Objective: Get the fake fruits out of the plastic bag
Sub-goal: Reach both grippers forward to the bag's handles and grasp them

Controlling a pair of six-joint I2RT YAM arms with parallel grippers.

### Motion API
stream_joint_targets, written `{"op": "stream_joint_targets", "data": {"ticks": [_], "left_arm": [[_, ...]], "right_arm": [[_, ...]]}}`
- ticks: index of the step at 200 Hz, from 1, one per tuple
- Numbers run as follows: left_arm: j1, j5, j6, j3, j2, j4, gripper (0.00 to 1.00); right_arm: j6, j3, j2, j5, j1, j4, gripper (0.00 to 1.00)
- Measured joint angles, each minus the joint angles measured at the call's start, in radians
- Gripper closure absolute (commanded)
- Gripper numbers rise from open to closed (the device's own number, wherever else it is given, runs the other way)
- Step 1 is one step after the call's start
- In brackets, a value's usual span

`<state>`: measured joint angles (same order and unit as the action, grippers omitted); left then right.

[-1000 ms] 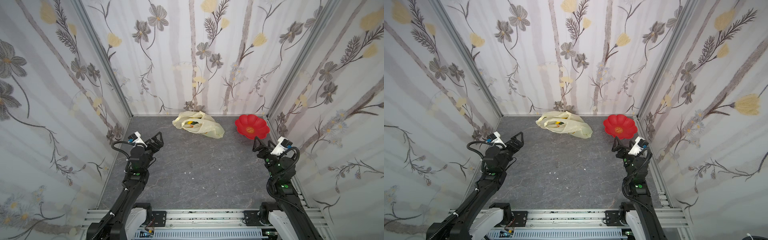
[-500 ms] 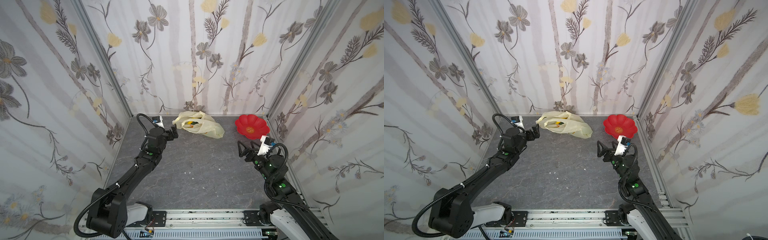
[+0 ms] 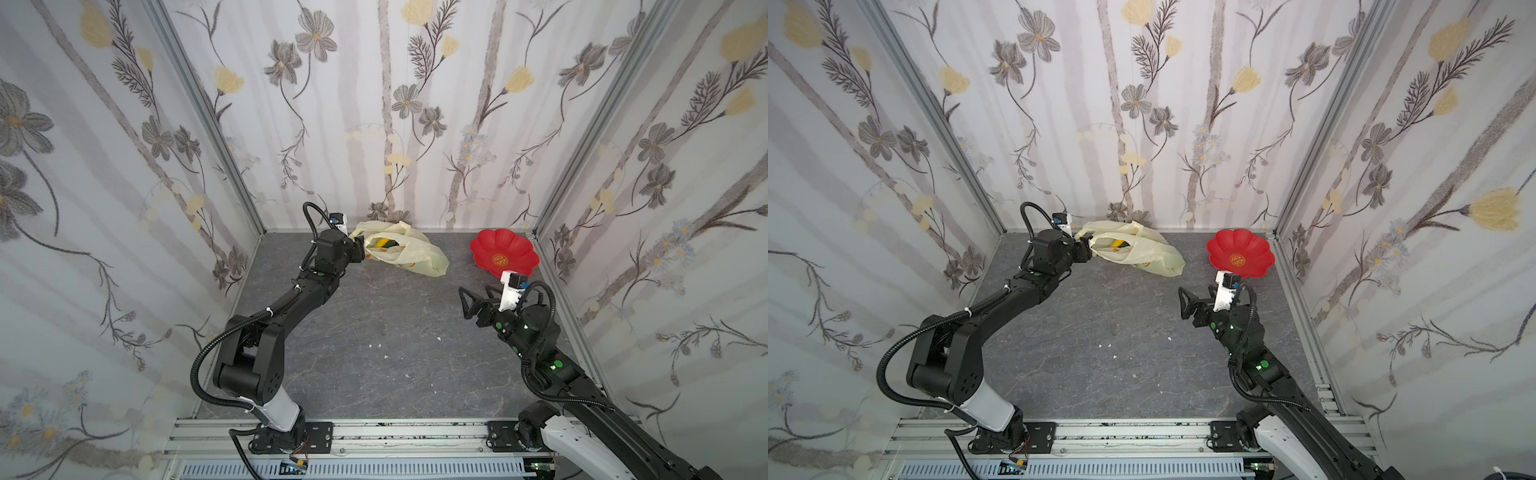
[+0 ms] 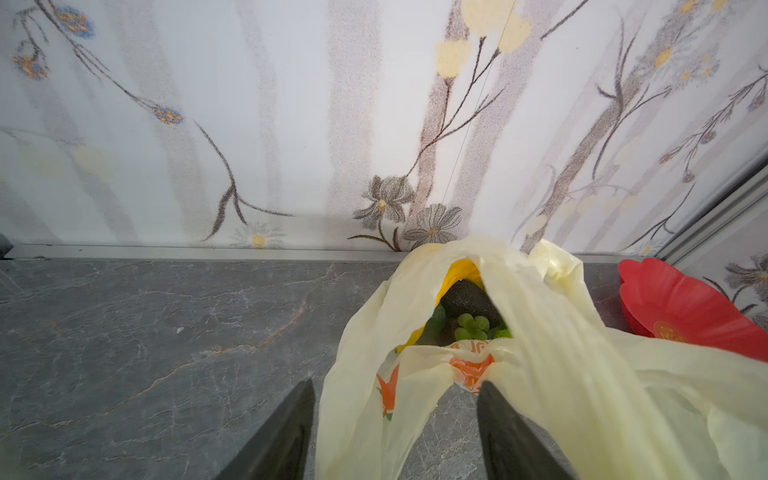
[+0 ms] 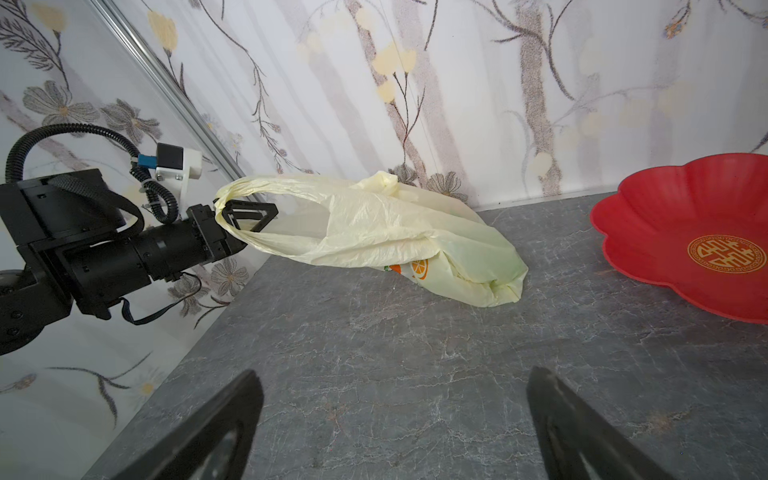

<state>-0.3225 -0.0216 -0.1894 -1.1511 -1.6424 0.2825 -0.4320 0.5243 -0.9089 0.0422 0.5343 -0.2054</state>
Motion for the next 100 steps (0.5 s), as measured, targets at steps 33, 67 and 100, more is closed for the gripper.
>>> {"op": "stream_joint_targets", "data": {"ticks": [33, 67, 100], "left_arm": [[-0.034, 0.023, -0.066, 0.000, 0.005, -0.002, 0.97], [-0.076, 0.037, -0.215, 0.089, 0.115, 0.014, 1.00], [-0.179, 0.056, -0.296, 0.168, 0.225, 0.028, 1.00]], "right_arm": [[0.015, 0.079, -0.091, 0.066, 0.083, 0.034, 0.00], [0.008, 0.192, -0.166, 0.180, 0.153, 0.115, 0.00], [-0.024, 0.244, -0.178, 0.261, 0.214, 0.202, 0.00]]}}
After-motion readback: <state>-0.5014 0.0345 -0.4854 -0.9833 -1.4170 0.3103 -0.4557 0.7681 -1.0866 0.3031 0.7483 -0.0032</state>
